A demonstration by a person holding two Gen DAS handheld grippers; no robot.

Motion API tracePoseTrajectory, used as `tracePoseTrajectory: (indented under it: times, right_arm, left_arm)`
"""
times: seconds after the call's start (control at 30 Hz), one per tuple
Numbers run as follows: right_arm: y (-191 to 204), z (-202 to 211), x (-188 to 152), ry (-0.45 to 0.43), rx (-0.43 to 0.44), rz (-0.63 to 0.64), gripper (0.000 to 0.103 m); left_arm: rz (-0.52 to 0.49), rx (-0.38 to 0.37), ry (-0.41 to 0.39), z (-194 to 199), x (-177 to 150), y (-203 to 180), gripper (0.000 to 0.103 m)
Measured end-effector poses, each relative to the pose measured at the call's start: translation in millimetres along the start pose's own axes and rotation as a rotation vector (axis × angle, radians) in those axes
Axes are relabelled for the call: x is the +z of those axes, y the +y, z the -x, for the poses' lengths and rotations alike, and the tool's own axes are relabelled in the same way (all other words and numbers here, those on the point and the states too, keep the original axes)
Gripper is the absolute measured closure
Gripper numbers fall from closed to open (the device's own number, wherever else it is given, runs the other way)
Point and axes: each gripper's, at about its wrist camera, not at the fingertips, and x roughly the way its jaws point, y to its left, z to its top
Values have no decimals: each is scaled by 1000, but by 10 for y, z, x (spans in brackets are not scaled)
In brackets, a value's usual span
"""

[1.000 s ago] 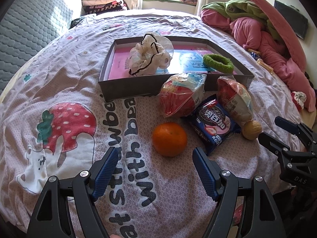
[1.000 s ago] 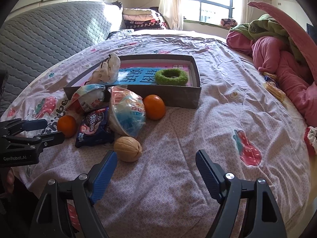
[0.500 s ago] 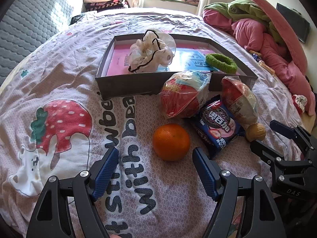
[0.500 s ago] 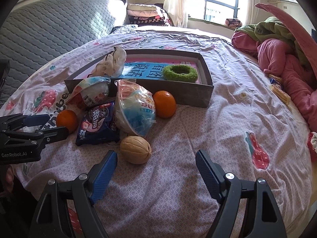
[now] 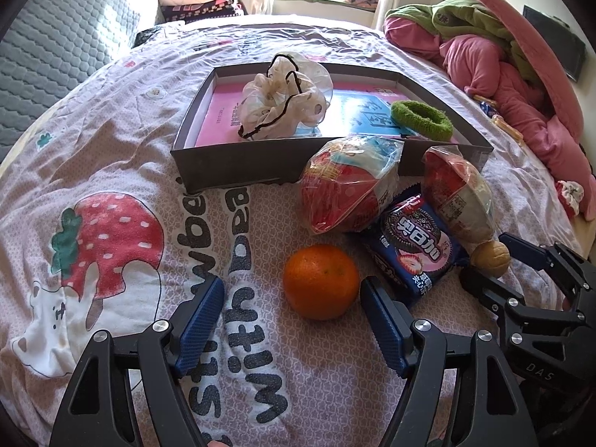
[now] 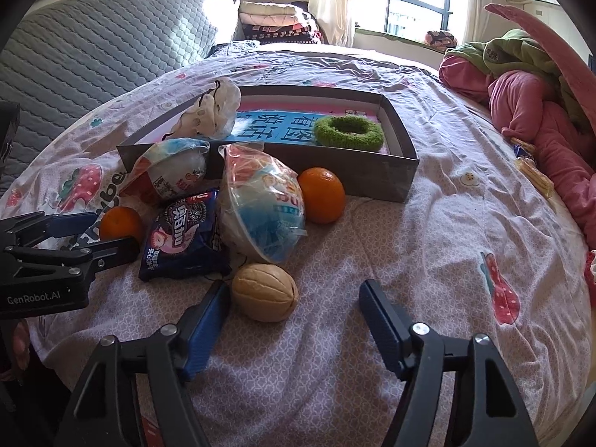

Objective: Organize objects
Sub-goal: 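Grasp the orange with the left tool while the right tool grasps the walnut-like ball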

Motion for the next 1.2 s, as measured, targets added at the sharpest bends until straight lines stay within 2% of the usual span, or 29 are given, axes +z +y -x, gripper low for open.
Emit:
tracePoseTrajectory:
  times: [0.23,0.53,0.6,1.2]
  right_arm:
    - [-2,-27,28,0,13,-16,51]
    - [-40,-13,34,-9,15,-25,67]
    - [-65,-5,36,-12,13,-30,70]
    - [-193,56,44,-28,-11,-53,71]
  left_arm:
    - [-5,6,-1,-30,23,-42,35]
    - [8,-8,-1,-29,42,-50,54]
    - [7,-17,-3,-23,42,-60,63]
    - [16,-41,-5,46,26,16,63]
